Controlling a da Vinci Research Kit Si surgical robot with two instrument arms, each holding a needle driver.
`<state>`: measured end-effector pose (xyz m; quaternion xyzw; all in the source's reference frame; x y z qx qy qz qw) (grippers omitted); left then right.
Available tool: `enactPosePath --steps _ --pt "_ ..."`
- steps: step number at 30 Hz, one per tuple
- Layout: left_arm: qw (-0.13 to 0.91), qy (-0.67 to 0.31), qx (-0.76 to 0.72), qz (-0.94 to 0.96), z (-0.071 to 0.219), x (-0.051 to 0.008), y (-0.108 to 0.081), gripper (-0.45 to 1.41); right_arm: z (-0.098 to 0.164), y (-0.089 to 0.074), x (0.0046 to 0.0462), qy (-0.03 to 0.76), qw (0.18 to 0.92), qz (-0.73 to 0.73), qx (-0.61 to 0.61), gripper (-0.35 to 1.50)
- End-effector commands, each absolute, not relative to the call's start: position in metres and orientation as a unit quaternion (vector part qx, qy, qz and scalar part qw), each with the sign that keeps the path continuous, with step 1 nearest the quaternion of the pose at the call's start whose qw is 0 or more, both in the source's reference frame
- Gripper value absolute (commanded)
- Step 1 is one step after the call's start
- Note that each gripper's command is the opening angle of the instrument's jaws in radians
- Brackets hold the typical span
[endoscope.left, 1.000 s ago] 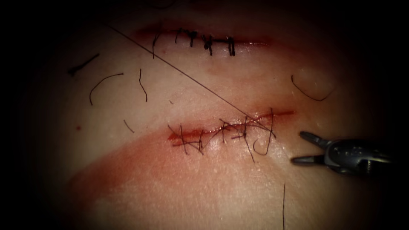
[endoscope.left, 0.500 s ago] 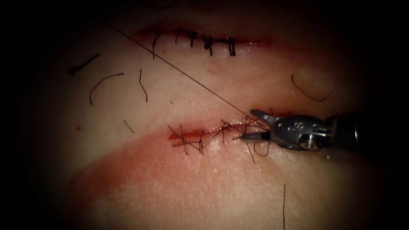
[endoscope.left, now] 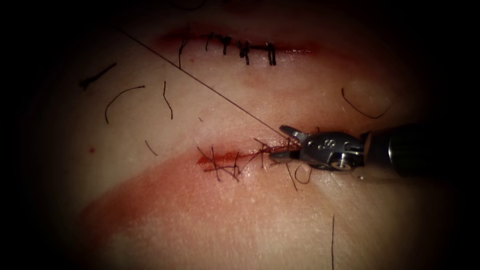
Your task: Wound Closure
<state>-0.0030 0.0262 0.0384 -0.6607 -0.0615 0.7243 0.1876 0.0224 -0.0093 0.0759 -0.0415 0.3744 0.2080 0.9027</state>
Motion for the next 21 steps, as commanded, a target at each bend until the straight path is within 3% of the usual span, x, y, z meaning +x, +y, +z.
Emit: enactPosePath --steps 1,3,4,6,12,13,16,21 --pt "0.187 -0.062 -0.662 0.723 0.0390 -0.0035 0.0263 -0.45 0.0762 -0.0098 0.0232 0.375 0.902 0.209 -0.040 1.46" --pt "0.187 -0.062 -0.662 0.723 0.0390 -0.0036 0.0263 -0.45 0.0760 -0.0099 0.0233 0.383 0.900 0.205 -0.033 1.26" --pt "0.187 -0.062 -0.662 0.723 0.0389 -0.0036 0.0264 -0.45 0.0759 -0.0101 0.0233 0.389 0.898 0.201 -0.028 0.93" --pt "0.187 -0.062 -0.662 0.723 0.0389 -0.0036 0.0264 -0.45 0.0753 -0.0104 0.0230 0.399 0.898 0.184 -0.015 -0.35" --pt "0.187 -0.062 -0.662 0.723 0.0390 -0.0035 0.0264 -0.45 0.0738 -0.0100 0.0223 0.402 0.898 0.176 -0.027 -0.35" --pt "0.187 -0.062 -0.662 0.723 0.0390 -0.0035 0.0264 -0.45 0.0738 -0.0100 0.0223 0.403 0.897 0.177 -0.029 -0.13" --pt "0.187 -0.062 -0.662 0.723 0.0390 -0.0034 0.0263 -0.45 0.0735 -0.0100 0.0220 0.407 0.893 0.189 -0.033 1.45" --pt "0.184 -0.064 -0.663 0.722 0.0389 -0.0026 0.0261 -0.45 0.0709 -0.0127 0.0191 0.422 0.884 0.200 -0.010 1.48"
